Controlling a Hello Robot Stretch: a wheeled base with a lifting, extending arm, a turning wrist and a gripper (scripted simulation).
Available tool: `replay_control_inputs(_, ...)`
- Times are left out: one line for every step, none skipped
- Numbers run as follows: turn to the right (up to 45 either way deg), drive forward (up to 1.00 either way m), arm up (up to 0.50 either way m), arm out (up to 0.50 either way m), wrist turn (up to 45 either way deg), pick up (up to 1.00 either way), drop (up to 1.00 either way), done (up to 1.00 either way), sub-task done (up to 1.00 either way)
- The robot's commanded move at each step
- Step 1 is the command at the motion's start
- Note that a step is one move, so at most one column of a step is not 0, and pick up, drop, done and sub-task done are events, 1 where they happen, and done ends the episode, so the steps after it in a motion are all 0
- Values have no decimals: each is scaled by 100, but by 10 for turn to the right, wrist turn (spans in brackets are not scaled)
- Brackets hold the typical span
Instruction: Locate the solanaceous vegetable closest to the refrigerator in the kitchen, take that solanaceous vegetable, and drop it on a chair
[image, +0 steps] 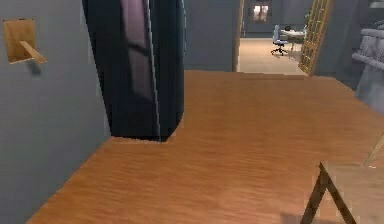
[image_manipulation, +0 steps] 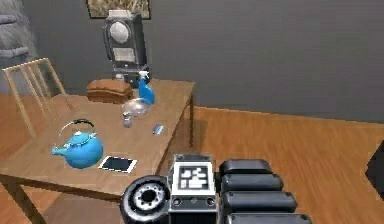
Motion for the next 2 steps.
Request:
replay_control_inputs(0,100,0,0,0,0,0,0,0)
replay_control_inputs(30,0,0,0,0,0,0,0,0)
